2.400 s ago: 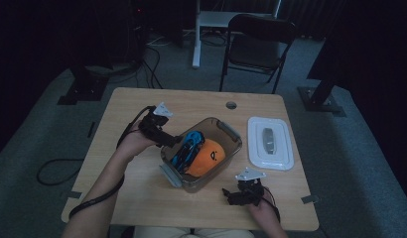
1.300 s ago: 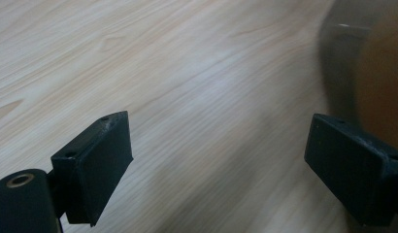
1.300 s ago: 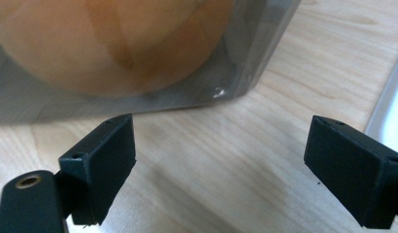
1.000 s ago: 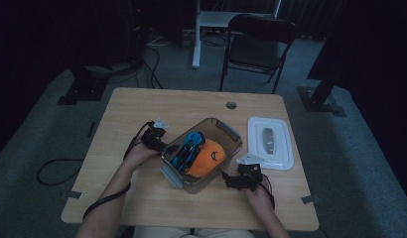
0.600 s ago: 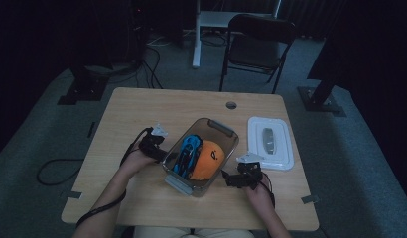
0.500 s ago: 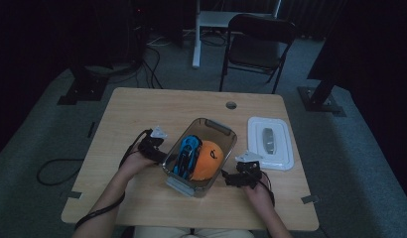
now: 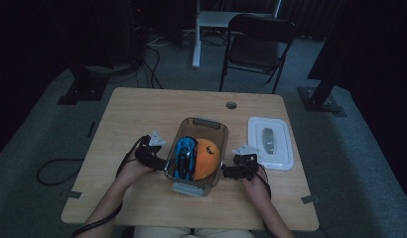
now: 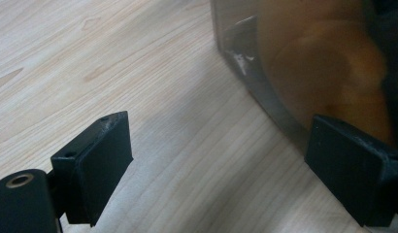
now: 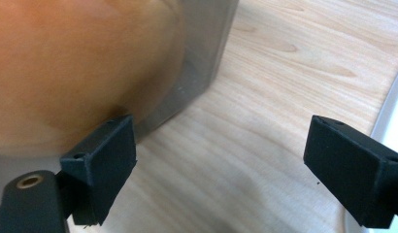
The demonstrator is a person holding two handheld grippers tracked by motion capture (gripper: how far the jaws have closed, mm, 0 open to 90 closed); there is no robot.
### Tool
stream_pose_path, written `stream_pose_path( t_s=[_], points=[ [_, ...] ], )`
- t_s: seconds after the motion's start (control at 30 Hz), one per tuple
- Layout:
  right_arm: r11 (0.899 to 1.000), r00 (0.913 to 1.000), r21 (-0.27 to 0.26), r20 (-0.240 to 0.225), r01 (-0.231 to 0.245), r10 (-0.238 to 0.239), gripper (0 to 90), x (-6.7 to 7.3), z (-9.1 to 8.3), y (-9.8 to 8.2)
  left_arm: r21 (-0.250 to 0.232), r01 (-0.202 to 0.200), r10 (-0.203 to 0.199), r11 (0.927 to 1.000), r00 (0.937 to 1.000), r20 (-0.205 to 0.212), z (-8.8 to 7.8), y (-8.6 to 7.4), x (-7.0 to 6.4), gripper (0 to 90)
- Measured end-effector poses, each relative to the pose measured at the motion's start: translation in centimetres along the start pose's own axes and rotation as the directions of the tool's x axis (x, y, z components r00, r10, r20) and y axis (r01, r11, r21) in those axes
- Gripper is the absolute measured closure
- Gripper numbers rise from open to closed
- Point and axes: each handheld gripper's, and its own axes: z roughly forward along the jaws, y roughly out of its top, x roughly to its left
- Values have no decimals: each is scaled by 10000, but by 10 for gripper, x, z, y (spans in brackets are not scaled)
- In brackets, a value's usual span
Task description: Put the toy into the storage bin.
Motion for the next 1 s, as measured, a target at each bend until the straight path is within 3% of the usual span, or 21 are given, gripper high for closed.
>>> stream_pose_path(
  t_s=[0.1, 0.3, 0.57, 0.67, 0.9, 1.0],
  points=[
    [10000, 9999, 25, 104, 35, -35, 119, -3, 3, 3, -15, 71, -70, 10000, 9998, 182, 0, -1, -2, 106],
    [9999, 9994, -105, 356, -21, 25, 139, -11, 8, 6, 14, -153, 152, 9999, 9993, 344, 0, 0, -10, 106],
    [9998, 9989, -77, 432, 168, -165, 153, -14, 16, 13, 57, -208, 206, 9998, 9993, 296, -2, -2, -16, 106],
    [9999, 10000, -61, -10, 87, -87, 183, -18, 23, 17, 103, -309, 306, 9995, 9991, 291, -5, -4, -19, 106],
    [9989, 9988, -163, -214, 440, -443, 202, -21, 29, 22, 64, -289, 286, 9996, 9989, 383, -7, -6, -23, 106],
    [9986, 9983, 120, -255, 525, -522, 202, -24, 31, 25, 49, -317, 314, 9995, 9984, 466, -7, -6, -25, 106]
  ],
)
